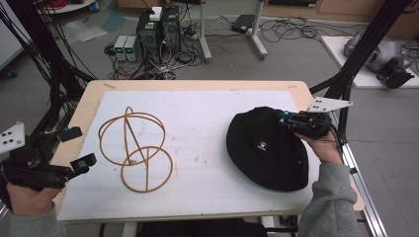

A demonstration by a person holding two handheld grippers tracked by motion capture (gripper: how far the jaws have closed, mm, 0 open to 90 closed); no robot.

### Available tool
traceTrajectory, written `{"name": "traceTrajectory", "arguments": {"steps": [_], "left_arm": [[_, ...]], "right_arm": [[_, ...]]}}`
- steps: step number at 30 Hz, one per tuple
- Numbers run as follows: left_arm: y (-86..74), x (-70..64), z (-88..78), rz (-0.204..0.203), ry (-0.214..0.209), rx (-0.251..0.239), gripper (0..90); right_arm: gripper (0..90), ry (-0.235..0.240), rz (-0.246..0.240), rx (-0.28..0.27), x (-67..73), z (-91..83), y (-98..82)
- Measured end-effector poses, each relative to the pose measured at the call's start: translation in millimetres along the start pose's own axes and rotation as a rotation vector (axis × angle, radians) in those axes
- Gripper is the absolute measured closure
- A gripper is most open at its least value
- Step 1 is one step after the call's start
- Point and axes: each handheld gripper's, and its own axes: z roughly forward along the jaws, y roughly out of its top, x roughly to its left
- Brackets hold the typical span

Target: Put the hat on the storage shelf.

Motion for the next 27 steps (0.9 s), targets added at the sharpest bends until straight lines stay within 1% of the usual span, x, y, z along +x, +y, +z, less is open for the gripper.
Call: {"name": "traceTrajectory", "arguments": {"steps": [3,6,8,9,10,11,14,15,16,18,21,24,27], "left_arm": [[0.5,-0.8,0.8,0.000,-0.001,0.002,2.4],[1.2,-1.3,-0.5,0.000,0.000,-0.003,2.4],[1.3,-1.2,-1.7,0.001,0.002,-0.005,2.4],[1.2,-1.1,-2.3,0.000,0.001,-0.007,2.4],[1.1,-0.7,-2.8,0.001,0.002,-0.008,2.4],[1.1,-0.5,-3.3,0.001,0.003,-0.008,2.4],[1.1,-0.2,-4.5,0.001,0.002,-0.011,2.4],[1.3,-0.4,-5.0,-0.001,0.000,-0.013,2.4],[1.4,-0.4,-5.5,-0.001,0.000,-0.014,2.4],[1.6,-0.5,-6.5,0.000,0.001,-0.016,2.4],[1.5,-0.1,-7.5,-0.002,0.003,-0.019,2.4],[1.3,0.0,-8.1,-0.003,0.004,-0.018,2.4],[1.1,-0.6,-8.6,-0.002,0.006,-0.017,2.4]], "right_arm": [[88.3,0.019,-0.007,-0.008,-0.1,-5.6,10.8],[88.3,0.022,-0.018,-0.016,-0.2,-11.1,25.1],[88.2,0.025,-0.035,-0.021,-0.1,-14.0,34.1],[88.2,0.034,-0.048,-0.018,1.0,-17.5,45.7],[88.2,0.034,-0.048,-0.018,1.0,-17.5,45.7],[88.2,0.038,-0.052,-0.018,1.2,-18.9,50.4],[88.2,0.066,-0.067,-0.018,1.7,-22.2,63.3],[88.2,0.098,-0.073,-0.023,2.1,-23.9,70.7],[88.2,0.098,-0.073,-0.023,2.1,-23.9,70.7],[88.2,0.118,-0.076,-0.023,2.6,-25.5,77.5],[88.1,0.139,-0.096,-0.022,4.3,-27.9,87.5],[88.1,0.143,-0.128,-0.039,6.5,-30.8,96.7],[88.1,0.146,-0.137,-0.052,7.9,-33.9,104.8]]}}
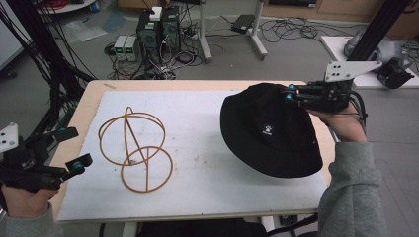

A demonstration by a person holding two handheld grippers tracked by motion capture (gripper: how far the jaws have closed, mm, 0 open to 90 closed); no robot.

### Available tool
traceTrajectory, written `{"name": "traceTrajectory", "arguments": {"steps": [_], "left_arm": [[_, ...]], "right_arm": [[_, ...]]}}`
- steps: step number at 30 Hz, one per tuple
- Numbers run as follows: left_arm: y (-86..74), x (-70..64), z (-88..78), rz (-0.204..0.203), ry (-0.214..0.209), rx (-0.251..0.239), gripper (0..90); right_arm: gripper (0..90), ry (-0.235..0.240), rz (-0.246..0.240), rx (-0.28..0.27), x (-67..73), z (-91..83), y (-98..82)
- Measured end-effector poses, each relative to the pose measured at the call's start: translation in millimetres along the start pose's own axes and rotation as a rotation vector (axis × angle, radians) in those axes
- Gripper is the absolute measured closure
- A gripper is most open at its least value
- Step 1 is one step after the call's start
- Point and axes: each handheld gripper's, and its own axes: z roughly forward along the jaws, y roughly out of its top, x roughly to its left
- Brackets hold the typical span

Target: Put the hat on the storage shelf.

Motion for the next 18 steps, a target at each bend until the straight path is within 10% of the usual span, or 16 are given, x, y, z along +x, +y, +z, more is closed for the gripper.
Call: {"name": "traceTrajectory", "arguments": {"steps": [18], "left_arm": [[-1.3,-5.2,-10.5,0.007,0.030,0.005,2.4]], "right_arm": [[88.0,0.050,-0.050,-0.035,5.3,10.3,48.3]]}}
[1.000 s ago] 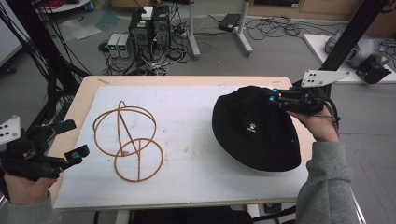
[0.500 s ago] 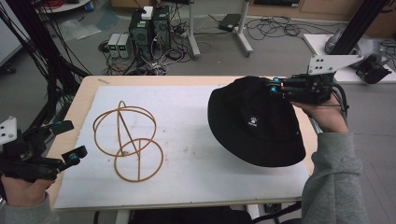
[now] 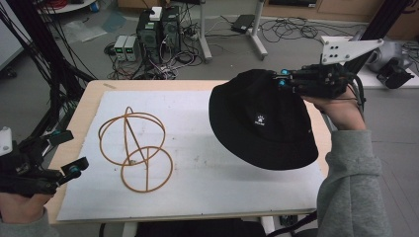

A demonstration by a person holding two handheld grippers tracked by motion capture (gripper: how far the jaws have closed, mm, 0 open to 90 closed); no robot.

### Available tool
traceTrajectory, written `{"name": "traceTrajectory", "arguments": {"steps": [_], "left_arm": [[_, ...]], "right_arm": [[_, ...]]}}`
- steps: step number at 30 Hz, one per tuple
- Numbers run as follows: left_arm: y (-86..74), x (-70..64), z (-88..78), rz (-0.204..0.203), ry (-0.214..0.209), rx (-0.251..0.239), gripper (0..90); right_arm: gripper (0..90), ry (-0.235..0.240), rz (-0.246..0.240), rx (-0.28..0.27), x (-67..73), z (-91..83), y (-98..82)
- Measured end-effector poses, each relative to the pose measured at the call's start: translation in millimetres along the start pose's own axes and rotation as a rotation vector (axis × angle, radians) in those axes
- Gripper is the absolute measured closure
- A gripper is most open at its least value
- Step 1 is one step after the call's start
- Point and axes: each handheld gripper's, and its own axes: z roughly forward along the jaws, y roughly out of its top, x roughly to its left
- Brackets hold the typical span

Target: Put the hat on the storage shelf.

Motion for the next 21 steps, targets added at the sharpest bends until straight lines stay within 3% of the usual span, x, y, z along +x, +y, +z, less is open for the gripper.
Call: {"name": "traceTrajectory", "arguments": {"steps": [5,11,21], "left_arm": [[-1.0,-1.0,-4.0,-0.003,0.006,-0.001,2.4],[-2.0,-3.5,-8.5,-0.004,0.014,-0.001,2.4],[-7.1,-5.3,-13.8,-0.014,0.041,0.020,2.4]], "right_arm": [[88.0,0.002,-0.039,-0.031,5.6,6.8,27.0],[87.9,0.029,-0.060,-0.038,10.0,20.7,46.8],[87.8,0.079,-0.084,-0.059,18.6,61.0,78.0]]}}
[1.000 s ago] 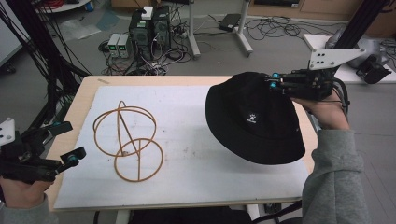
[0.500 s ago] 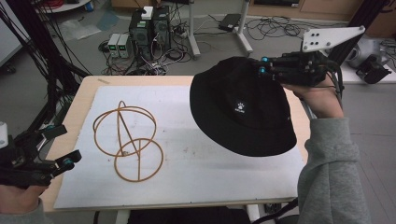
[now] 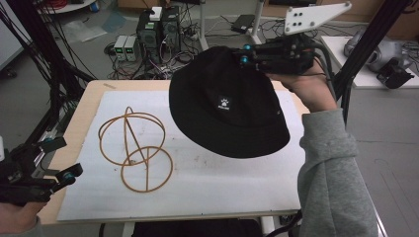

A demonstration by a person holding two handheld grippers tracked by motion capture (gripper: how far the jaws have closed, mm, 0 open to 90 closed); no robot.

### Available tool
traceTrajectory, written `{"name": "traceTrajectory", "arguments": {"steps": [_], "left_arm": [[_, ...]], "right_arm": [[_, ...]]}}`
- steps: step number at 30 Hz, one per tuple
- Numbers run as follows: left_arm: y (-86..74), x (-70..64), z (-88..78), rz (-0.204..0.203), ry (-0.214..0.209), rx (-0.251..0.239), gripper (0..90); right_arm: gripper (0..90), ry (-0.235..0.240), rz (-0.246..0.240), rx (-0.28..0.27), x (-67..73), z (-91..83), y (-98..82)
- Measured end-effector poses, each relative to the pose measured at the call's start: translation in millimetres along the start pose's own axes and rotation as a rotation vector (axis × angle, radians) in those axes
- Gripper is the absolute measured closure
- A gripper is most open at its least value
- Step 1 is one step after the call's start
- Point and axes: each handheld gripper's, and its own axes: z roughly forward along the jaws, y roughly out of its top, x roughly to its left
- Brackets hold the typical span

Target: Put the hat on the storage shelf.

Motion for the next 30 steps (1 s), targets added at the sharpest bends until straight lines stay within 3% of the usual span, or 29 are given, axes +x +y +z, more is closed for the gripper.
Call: {"name": "traceTrajectory", "arguments": {"steps": [5,12,17,23,30], "left_arm": [[-2.0,-3.1,-5.0,-0.003,0.017,0.008,2.4],[-5.7,-9.0,-17.5,-0.011,0.045,0.008,2.4],[-7.8,-13.5,-20.8,-0.007,0.052,0.023,2.4],[-11.2,-17.7,-26.1,-0.011,0.063,0.030,2.4],[-13.2,-23.3,-33.8,-0.010,0.081,0.031,2.4]], "right_arm": [[88.1,0.058,-0.042,-0.004,6.1,23.8,10.6],[88.2,0.123,-0.063,-0.041,12.6,52.5,24.4],[88.1,0.146,-0.073,-0.043,17.6,75.6,34.1],[88.2,0.142,-0.077,-0.043,24.7,104.3,44.2],[88.2,0.191,-0.101,-0.052,38.7,139.8,51.4]]}}
